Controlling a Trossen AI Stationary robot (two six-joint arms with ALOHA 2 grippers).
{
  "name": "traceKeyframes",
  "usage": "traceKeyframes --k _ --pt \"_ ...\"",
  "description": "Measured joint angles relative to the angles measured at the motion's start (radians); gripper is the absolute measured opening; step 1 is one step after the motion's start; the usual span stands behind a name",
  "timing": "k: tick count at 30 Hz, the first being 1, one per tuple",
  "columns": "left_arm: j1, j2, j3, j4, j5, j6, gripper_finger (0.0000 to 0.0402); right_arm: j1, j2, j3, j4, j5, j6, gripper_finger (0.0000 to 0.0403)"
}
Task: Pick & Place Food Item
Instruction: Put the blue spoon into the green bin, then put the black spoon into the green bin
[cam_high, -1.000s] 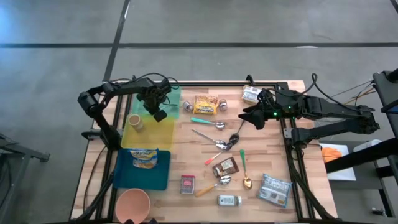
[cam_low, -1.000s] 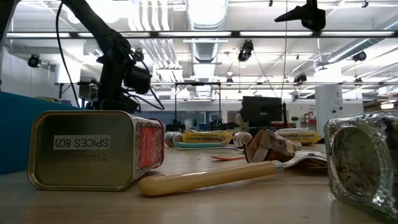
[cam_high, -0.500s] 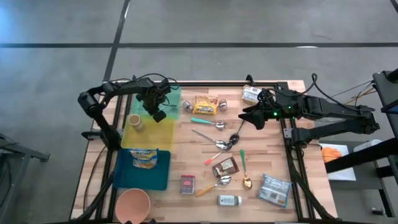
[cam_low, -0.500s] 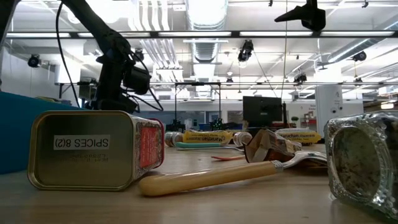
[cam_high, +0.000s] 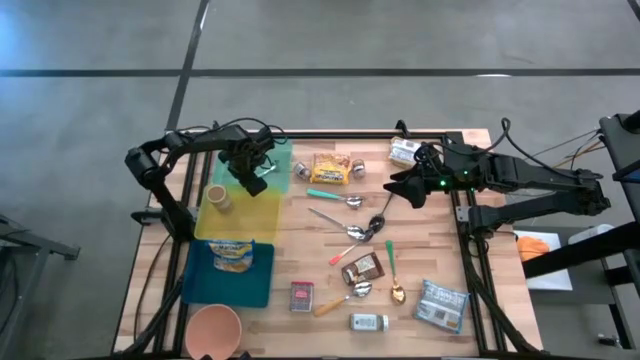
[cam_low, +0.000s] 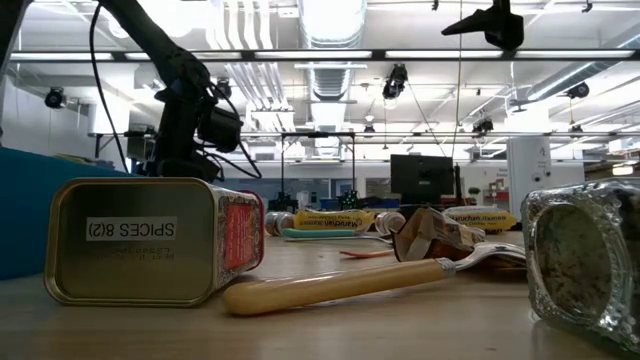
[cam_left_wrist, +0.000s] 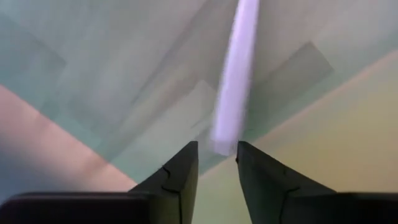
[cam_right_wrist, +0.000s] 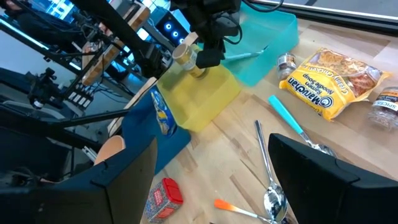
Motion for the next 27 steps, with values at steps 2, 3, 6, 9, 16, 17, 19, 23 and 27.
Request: traceKeyframes --k 2,3,6,9,16,17,19,23,27 --pt "0.000 0.000 0.000 0.000 0.000 0.000 0.0135 0.000 0.000 0.000 0.000 0.000 0.000 0.0304" --pt "0.000 0.000 0.002 -0.003 0.001 0.000 0.0140 0.000 0.000 0.000 0.000 0.000 0.000 0.0304" --pt "0.000 -0.002 0.027 -0.034 0.007 -0.001 0.0152 0.000 0.000 0.000 0.000 0.000 0.000 0.0304" --pt "-0.001 -0.017 0.084 -0.097 0.009 -0.004 0.0156 0.000 0.000 0.000 0.000 0.000 0.000 0.0304" --pt "-0.001 -0.133 0.241 -0.289 0.007 0.088 0.0157 0.000 0.000 0.000 0.000 0.000 0.000 0.0304" --pt "-0.001 -0.157 0.262 -0.313 0.009 0.103 0.0157 0.000 0.000 0.000 0.000 0.000 0.000 0.0304" --pt "-0.001 -0.204 0.303 -0.348 0.039 0.110 0.0157 0.000 0.000 0.000 0.000 0.000 -0.004 0.0304" --pt "-0.008 -0.281 0.362 -0.363 0.162 0.050 0.0157 0.000 0.002 0.000 0.000 0.001 -0.007 0.0304" --pt "-0.044 -0.331 0.387 -0.370 0.237 0.004 0.0157 0.000 0.003 0.000 0.000 0.001 -0.021 0.0304"
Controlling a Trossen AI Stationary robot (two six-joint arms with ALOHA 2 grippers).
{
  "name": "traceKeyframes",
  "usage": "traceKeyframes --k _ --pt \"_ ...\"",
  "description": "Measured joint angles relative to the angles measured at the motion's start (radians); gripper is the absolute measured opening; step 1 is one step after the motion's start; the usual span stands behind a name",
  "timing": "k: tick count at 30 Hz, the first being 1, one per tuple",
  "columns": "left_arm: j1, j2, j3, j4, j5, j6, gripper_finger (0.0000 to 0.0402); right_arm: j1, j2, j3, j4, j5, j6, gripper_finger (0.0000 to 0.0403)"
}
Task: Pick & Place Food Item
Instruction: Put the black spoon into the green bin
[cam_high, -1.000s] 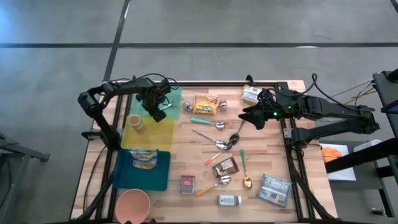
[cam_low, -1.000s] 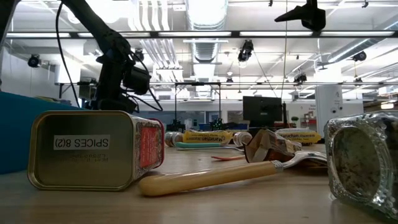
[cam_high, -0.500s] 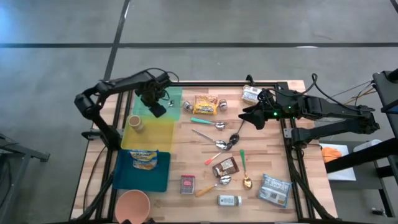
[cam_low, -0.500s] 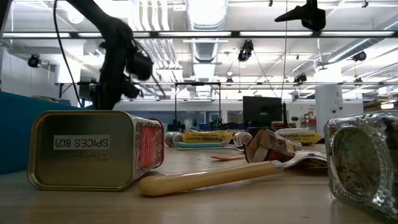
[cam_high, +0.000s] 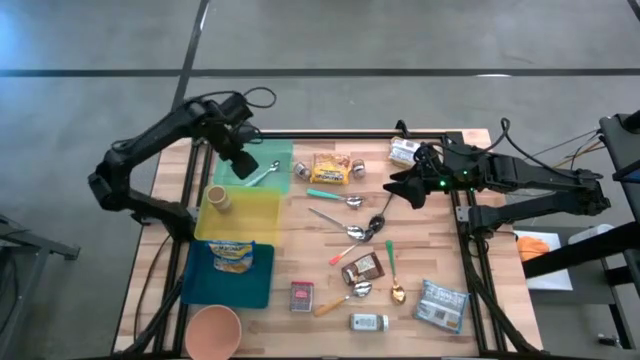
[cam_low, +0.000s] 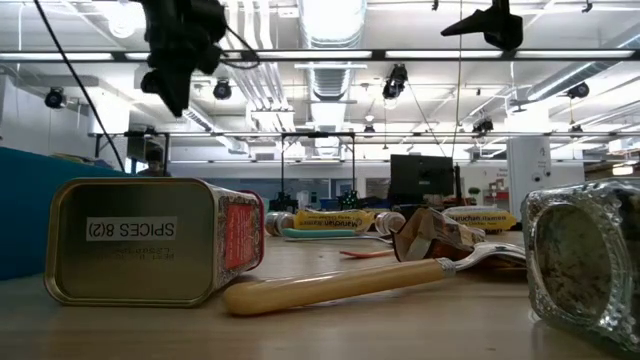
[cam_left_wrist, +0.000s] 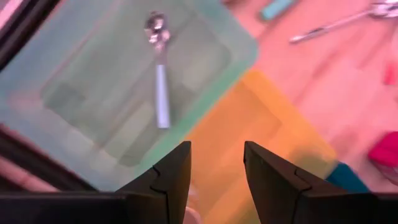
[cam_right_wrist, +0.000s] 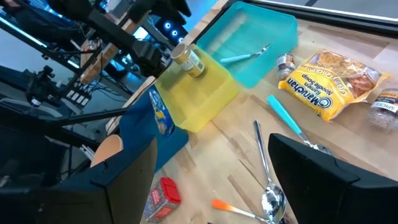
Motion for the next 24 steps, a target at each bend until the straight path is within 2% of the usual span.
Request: traceKeyframes --k 4,7,11,18,21,24 --pt "-0.078 -0.039 -0.012 -0.041 0.065 -0.004 0.0157 0.000 0.006 0.000 -0.008 -0.014 -0.066 0.0304" --pt "-0.184 -0.066 -0.035 -0.061 0.080 -0.056 0.0157 0.000 0.019 0.000 -0.008 -0.048 -0.098 0.0304" --pt "-0.365 -0.120 -0.100 0.070 0.076 -0.196 0.0157 0.000 0.047 0.000 -0.009 -0.055 -0.103 0.0304" --pt "-0.635 -0.173 -0.184 0.413 -0.031 -0.501 0.0157 -0.016 0.138 0.000 -0.011 -0.054 -0.104 0.0304" --pt "-0.692 -0.167 -0.192 0.474 -0.085 -0.573 0.0157 -0.038 0.188 0.000 -0.012 -0.063 -0.126 0.0304" --pt "-0.717 -0.167 -0.193 0.476 -0.147 -0.621 0.0157 -0.071 0.238 0.000 -0.009 -0.117 -0.148 0.0304"
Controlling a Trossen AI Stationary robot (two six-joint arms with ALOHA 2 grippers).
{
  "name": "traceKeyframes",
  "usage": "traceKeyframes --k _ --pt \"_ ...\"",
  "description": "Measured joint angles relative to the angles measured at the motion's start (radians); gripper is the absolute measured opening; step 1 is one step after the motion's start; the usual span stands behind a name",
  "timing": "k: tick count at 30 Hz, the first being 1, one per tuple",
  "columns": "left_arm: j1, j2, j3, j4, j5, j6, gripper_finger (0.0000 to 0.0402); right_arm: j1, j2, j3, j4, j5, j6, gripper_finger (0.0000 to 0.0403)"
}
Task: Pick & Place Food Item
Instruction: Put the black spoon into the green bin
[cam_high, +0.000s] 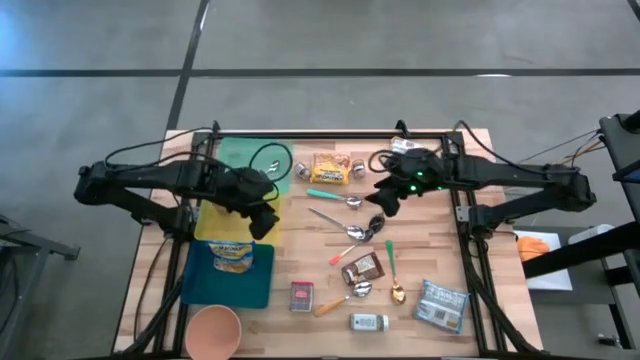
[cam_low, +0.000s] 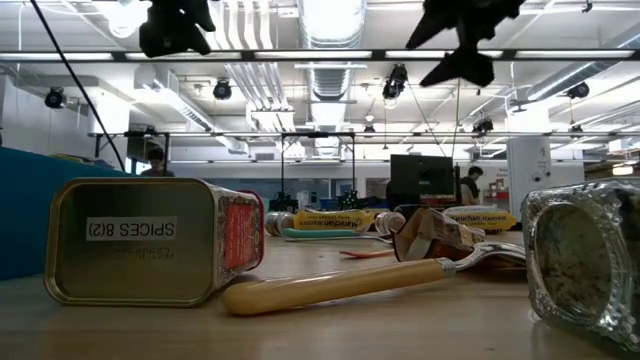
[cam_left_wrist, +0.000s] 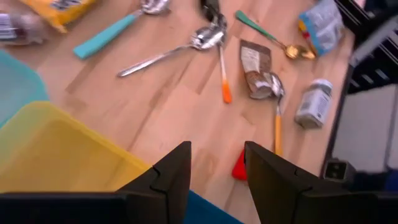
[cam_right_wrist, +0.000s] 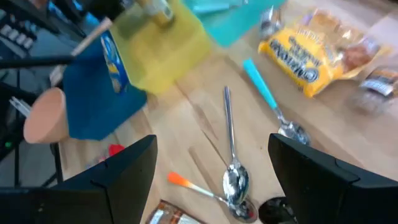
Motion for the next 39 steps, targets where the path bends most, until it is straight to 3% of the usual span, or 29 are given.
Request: traceKeyframes --k 6,11,19,26,31,36,39 --pt "-0.001 -0.005 -0.001 -0.015 -0.086 -0.017 0.0157 -0.076 0.098 0.000 0.001 -0.117 -0.073 0.0304" --pt "-0.001 -0.006 -0.070 0.079 -0.092 -0.012 0.0157 -0.124 0.140 0.000 -0.062 -0.216 -0.190 0.0304" --pt "0.000 -0.005 -0.176 0.240 -0.010 -0.056 0.0157 -0.104 0.115 0.000 -0.230 -0.225 -0.522 0.0304" --pt "0.002 -0.005 -0.159 0.241 -0.010 -0.056 0.0157 -0.106 0.131 0.000 -0.300 -0.204 -0.617 0.0304" --pt "0.003 -0.005 -0.143 0.300 -0.025 -0.056 0.0157 -0.106 0.172 0.000 -0.341 -0.109 -0.409 0.0304" --pt "0.008 -0.004 -0.143 0.333 -0.030 -0.056 0.0157 -0.106 0.215 0.000 -0.342 -0.065 0.156 0.0304" --pt "0.014 -0.002 -0.143 0.335 -0.036 -0.055 0.0157 -0.106 0.238 0.000 -0.320 -0.064 0.367 0.0304"
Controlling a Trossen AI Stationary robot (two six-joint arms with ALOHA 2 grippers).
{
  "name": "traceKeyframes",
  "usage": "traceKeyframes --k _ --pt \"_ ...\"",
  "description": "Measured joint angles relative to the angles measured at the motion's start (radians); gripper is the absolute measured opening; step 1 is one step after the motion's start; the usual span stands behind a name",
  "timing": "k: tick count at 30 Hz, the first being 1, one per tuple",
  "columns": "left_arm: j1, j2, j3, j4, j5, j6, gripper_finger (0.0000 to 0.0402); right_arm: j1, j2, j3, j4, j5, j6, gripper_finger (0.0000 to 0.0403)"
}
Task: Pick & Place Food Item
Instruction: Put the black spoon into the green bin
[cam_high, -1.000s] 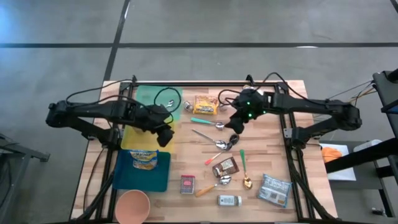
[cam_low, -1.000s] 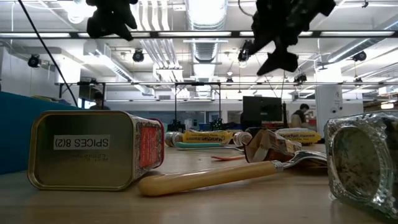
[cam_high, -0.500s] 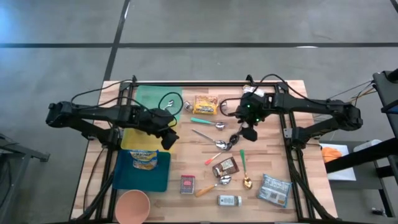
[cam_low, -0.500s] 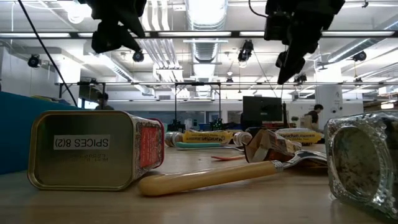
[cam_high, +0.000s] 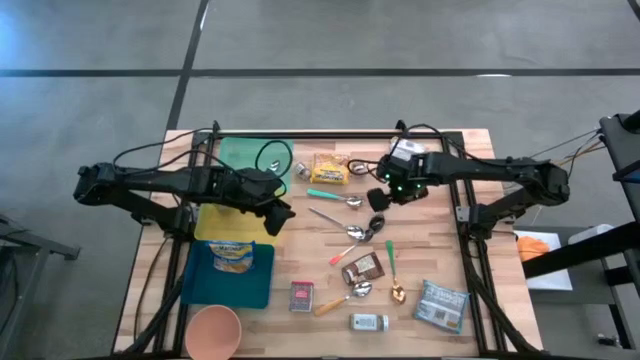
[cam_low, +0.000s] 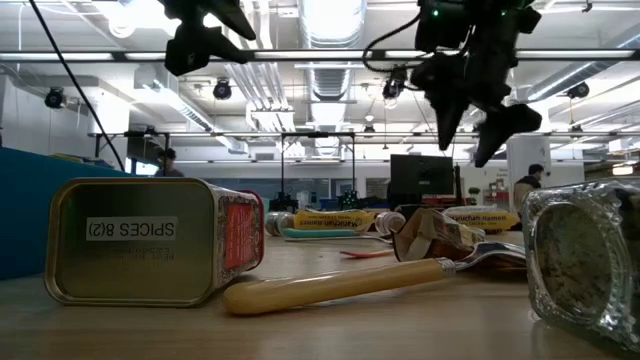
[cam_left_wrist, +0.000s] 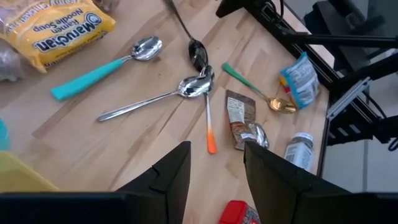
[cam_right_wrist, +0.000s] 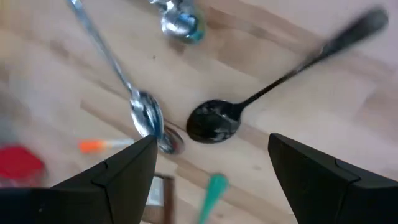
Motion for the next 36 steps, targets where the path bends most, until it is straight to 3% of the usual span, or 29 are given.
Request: traceKeyframes --k 6,15,36 --pt "0.006 0.000 0.000 -0.003 -0.003 0.004 0.0157 0.000 0.078 0.000 0.016 0.051 0.172 0.0304" --pt "0.006 0.000 -0.001 -0.005 -0.002 0.051 0.0157 0.001 0.225 0.000 0.014 0.047 0.270 0.0304" --pt "0.011 0.000 -0.001 -0.037 0.002 0.263 0.0157 -0.002 0.277 0.000 0.042 0.106 0.602 0.0304"
